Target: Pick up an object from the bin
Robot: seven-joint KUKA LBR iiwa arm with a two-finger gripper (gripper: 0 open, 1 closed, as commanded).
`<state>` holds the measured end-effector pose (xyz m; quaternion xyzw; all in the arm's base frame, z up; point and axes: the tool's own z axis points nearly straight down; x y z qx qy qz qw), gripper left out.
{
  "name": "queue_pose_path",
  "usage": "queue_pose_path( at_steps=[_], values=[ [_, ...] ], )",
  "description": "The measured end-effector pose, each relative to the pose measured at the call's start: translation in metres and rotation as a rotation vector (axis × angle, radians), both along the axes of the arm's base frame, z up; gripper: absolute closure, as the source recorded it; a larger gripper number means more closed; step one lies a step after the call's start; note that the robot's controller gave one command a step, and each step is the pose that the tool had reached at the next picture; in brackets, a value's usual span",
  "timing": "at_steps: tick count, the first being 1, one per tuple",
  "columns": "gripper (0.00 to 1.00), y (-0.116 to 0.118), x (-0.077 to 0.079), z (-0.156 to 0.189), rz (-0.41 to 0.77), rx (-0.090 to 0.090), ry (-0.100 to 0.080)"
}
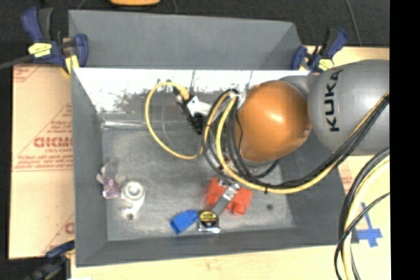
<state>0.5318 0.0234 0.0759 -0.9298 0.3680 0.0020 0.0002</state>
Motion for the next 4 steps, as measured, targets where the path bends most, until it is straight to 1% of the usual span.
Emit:
queue_pose_path(
  at_steps=[1, 2, 3, 4],
  values=[
    [1.00, 0.000, 0.002, 0.004, -0.005, 0.000, -0.004],
    [1.00, -0.001, 0.049, -0.002, -0.006, -0.003, -0.002],
    [1.00, 0.004, 0.059, 0.122, -0.052, 0.000, -0.012],
    [1.00, -0.035, 0.046, 0.209, -0.049, -0.003, -0.012]
  ],
)
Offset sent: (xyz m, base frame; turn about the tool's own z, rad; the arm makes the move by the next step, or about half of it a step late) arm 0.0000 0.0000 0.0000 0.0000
